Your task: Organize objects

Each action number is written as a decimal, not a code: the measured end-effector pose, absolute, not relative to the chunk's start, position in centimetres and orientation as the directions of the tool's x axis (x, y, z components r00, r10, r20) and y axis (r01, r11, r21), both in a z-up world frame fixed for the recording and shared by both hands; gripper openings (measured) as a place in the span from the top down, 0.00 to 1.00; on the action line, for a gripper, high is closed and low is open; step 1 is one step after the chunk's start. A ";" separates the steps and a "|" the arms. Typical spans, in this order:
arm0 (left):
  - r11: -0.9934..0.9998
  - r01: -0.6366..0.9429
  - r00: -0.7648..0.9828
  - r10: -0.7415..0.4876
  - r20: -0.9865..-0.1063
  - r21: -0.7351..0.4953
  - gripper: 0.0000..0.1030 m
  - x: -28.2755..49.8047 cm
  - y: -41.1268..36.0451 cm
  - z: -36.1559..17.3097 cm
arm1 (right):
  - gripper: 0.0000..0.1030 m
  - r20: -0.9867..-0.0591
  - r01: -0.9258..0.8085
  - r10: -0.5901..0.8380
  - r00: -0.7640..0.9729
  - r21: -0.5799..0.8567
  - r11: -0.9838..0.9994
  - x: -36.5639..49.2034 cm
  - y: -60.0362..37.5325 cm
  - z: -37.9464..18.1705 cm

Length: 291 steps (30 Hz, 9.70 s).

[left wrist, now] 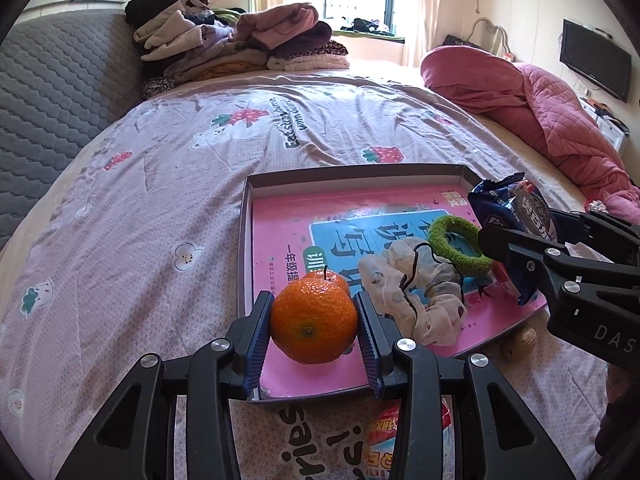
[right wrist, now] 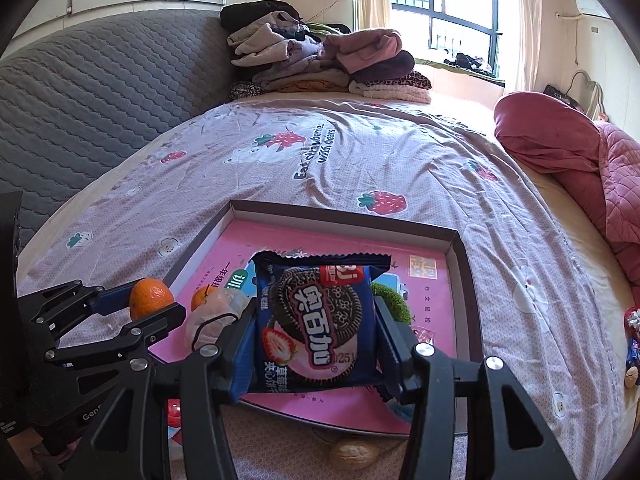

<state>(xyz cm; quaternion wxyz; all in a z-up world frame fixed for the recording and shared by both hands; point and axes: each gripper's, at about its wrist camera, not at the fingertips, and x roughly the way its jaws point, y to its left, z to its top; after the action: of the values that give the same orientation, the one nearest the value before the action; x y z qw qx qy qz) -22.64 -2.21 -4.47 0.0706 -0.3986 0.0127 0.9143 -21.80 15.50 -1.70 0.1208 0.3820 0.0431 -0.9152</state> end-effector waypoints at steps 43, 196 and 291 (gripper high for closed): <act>-0.985 -0.168 -0.613 0.131 -0.779 -0.033 0.60 -24.4 -1.4 -8.8 | 0.49 -0.791 0.237 -0.155 -0.591 0.013 -0.972 -23.6 14.4 -8.0; -0.993 -0.111 -0.594 0.090 -0.799 -0.029 0.23 -11.7 0.5 -8.2 | 0.30 -0.783 0.096 -0.058 -0.620 -0.002 -0.995 -13.7 20.5 -7.8; -0.990 -0.138 -0.811 0.101 -0.577 0.019 0.49 -21.0 3.6 7.0 | 0.65 -0.538 0.204 -0.155 -0.829 -0.032 -0.979 -18.5 20.4 6.6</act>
<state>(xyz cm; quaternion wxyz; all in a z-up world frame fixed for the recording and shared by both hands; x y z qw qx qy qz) -21.03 3.60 7.05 0.0628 -0.3013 0.0301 0.9510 -18.55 20.36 6.56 0.0937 0.2770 0.0441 -0.9553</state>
